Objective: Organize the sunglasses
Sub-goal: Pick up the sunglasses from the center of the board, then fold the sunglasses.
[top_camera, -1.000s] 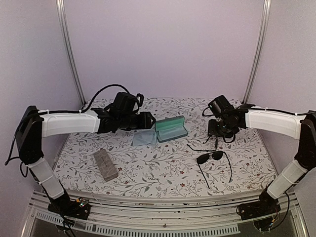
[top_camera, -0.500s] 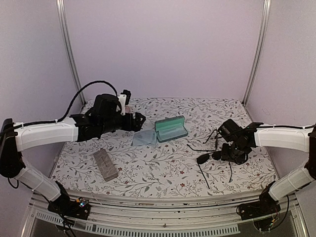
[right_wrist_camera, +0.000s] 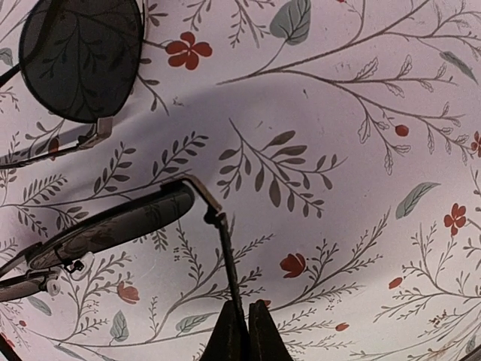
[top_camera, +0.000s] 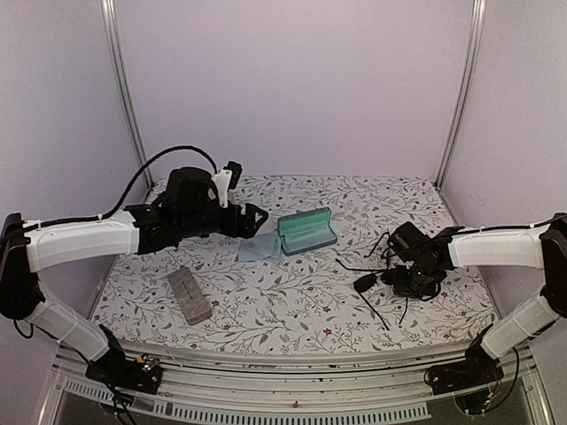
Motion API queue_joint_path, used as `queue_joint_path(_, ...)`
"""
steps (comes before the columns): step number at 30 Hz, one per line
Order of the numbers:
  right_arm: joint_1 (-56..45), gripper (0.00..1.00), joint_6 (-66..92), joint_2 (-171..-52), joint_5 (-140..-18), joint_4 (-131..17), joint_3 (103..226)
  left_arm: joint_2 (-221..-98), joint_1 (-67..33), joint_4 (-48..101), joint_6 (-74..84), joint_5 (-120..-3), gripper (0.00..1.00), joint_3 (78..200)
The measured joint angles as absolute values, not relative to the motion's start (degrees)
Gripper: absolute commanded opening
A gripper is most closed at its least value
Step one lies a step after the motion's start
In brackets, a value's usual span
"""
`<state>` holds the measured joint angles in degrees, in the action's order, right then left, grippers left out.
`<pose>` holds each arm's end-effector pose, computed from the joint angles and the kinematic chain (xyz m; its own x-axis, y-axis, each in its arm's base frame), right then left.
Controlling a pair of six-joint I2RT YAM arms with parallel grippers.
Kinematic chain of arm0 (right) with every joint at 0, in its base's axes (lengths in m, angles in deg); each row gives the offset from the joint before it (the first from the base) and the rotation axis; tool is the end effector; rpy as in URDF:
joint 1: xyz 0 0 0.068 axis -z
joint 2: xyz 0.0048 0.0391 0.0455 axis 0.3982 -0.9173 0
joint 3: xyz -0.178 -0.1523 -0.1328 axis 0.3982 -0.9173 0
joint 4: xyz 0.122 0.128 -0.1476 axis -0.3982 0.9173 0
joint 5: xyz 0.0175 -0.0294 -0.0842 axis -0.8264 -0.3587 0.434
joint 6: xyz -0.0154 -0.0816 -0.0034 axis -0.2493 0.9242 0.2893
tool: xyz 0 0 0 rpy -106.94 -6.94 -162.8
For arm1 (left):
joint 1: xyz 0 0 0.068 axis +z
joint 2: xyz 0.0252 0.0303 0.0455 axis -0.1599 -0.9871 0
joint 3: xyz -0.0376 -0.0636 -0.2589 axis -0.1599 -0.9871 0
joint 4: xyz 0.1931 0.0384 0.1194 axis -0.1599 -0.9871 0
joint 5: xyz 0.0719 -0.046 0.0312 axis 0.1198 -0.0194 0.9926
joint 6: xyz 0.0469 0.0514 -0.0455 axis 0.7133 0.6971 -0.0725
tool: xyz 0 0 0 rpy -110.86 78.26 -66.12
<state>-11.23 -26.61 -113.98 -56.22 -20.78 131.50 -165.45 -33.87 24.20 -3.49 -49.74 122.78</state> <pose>0.1922 0.1102 0.1398 -0.9181 0.2138 -0.3337 0.2329 0.9724 -0.0175 0.2441 -0.2219 0.2707 -0.5145 0.0119 -0.8574 0.4935 0.8218 -0.2847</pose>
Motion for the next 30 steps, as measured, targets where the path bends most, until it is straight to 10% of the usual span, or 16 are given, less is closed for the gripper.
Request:
queue_joint_path(17,-28.3,0.02,-18.4,-125.6,-43.7,-13.5,162.4,-165.5,-34.4,25.8,-5.9,-60.4,0.93,124.2)
queue_joint_path(30,-33.9,0.02,-10.9,-135.2,-41.4,-13.9,176.3,-174.0,-36.6,23.7,-6.2,-67.7,0.50,128.8)
